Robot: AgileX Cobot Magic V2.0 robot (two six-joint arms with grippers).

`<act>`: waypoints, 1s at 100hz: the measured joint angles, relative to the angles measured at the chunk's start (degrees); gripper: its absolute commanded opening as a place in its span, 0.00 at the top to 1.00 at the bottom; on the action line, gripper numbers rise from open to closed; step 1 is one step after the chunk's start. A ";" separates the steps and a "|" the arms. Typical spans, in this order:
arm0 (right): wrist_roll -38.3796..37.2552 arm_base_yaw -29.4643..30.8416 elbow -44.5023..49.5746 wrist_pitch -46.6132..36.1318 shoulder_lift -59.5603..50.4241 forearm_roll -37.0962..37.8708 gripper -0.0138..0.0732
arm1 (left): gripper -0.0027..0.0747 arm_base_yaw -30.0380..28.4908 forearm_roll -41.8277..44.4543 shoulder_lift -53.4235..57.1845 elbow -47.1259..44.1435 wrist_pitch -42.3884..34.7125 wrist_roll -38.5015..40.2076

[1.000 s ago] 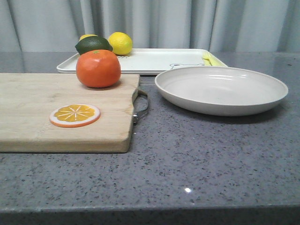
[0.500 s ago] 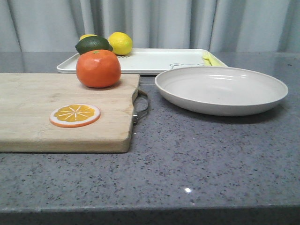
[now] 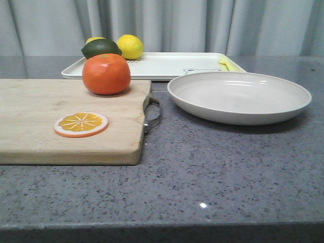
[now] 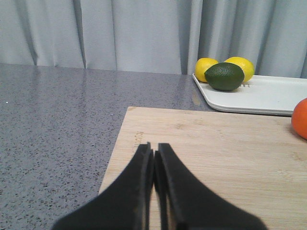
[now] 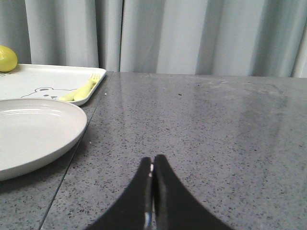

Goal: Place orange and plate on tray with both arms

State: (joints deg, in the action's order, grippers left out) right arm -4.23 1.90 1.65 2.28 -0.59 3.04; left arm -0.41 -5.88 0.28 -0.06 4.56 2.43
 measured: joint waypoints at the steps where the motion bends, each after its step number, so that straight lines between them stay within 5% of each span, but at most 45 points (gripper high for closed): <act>1: 0.00 0.00 0.00 0.00 0.00 0.00 0.92 | 0.99 0.00 -0.13 0.00 0.00 0.00 0.00; 72: 0.00 0.00 0.00 0.00 0.00 0.00 0.92 | 0.99 0.00 -0.35 0.00 0.10 0.00 0.00; 100: 0.00 0.00 -6.16 6.74 2.46 0.00 0.92 | 0.99 0.00 -0.35 -3.51 5.25 0.14 0.00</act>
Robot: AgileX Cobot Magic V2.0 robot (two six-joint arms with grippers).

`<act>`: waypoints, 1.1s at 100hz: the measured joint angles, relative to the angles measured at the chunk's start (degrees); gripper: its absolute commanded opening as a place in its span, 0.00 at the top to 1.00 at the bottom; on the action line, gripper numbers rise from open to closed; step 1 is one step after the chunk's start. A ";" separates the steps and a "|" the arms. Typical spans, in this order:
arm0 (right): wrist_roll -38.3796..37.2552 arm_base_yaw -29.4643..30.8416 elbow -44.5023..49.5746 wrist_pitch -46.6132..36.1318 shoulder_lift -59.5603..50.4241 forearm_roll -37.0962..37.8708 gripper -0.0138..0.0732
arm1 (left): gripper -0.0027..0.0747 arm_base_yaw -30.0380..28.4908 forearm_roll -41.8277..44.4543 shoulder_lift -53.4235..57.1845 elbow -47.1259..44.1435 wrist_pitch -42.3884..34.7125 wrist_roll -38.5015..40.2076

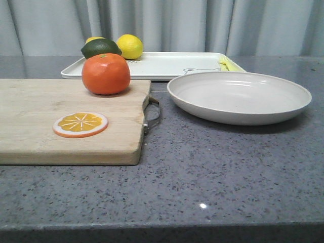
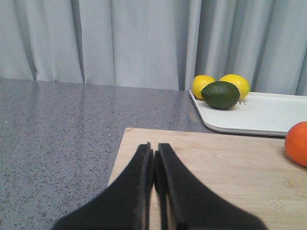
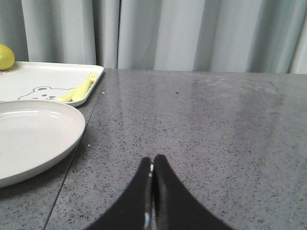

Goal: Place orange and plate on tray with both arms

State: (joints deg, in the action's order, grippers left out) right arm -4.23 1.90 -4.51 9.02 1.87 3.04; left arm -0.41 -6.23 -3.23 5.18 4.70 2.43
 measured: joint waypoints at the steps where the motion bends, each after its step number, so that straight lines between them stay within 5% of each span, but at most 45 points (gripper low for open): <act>1: 0.00 0.00 -0.39 0.25 0.21 0.00 0.92 | 0.99 0.00 0.00 -0.23 0.40 0.00 0.00; 69: 0.00 0.00 -20.73 2.07 29.05 0.00 0.92 | 0.99 0.00 0.00 -27.97 16.55 -4.00 -0.40; 110: 0.00 0.00 -20.99 0.84 31.08 0.00 0.92 | 0.99 0.00 -0.26 -36.51 16.90 -8.17 -0.49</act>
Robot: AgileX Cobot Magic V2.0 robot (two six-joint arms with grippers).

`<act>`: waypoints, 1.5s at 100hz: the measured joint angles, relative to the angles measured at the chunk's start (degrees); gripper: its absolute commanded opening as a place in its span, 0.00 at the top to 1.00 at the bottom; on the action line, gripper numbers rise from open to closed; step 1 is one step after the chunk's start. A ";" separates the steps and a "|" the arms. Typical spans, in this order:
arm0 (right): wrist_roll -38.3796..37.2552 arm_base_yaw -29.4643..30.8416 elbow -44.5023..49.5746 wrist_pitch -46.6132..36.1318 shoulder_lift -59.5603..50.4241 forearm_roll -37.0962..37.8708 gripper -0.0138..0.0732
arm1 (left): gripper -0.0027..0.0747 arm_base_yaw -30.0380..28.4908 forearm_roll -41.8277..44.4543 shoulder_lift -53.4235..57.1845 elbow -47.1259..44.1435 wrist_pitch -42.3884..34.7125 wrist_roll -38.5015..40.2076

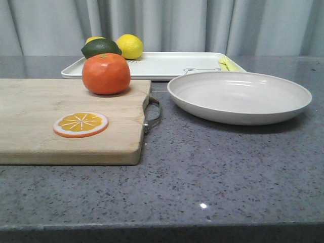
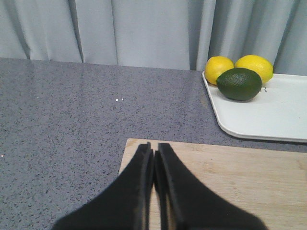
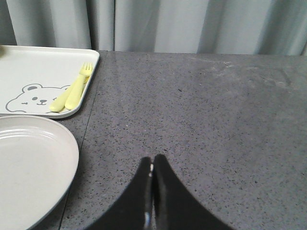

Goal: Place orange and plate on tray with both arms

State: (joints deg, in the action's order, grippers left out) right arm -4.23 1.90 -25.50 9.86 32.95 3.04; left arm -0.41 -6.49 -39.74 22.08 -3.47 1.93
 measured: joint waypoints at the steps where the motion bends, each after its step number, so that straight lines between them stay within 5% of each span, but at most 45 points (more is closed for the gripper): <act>1: 0.00 0.00 0.00 0.00 0.00 0.00 0.92 | 0.99 0.00 0.00 -0.32 0.01 0.00 0.00; 15: 0.00 0.00 0.00 0.00 0.00 0.00 0.92 | 0.90 0.29 0.00 -3.84 1.79 0.38 0.00; 40: 0.00 0.00 0.00 0.00 0.00 0.00 0.92 | 0.43 6.06 0.00 -11.32 8.09 0.60 0.00; 57: 0.00 0.00 0.00 0.00 0.00 0.00 0.92 | 0.34 11.08 0.00 -17.91 13.40 2.41 0.00; 75: 0.00 0.00 0.00 -0.97 0.00 0.00 0.92 | 0.14 15.29 0.00 -25.28 21.96 9.64 0.00; 150: 0.00 0.00 0.00 -1.53 0.00 0.00 0.92 | 0.12 28.88 -0.75 -52.43 55.37 39.32 0.00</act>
State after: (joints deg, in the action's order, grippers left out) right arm -4.23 1.90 -25.50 8.34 32.95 3.04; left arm 28.47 -7.24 -92.16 77.45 35.85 1.93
